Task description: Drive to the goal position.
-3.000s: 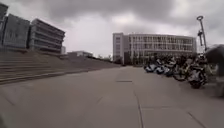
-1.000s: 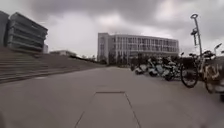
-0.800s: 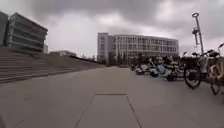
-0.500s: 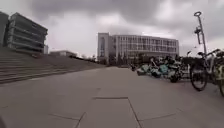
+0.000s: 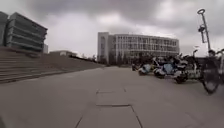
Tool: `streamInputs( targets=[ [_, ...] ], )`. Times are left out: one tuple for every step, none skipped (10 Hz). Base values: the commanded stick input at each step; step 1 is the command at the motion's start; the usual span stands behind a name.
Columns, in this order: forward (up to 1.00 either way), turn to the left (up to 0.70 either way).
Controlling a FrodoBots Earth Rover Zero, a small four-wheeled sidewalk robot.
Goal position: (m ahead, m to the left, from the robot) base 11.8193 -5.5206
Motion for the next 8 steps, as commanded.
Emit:
streamInputs(
  targets=[
    [0.70,-0.15],
    [0.70,-0.22],
    [0.70,-0.15],
    [0.70,0.00],
    [0.70,0.00],
    [0.70,0.00],
    [0.70,0.00],
    [0.70,0.00]
  ],
)
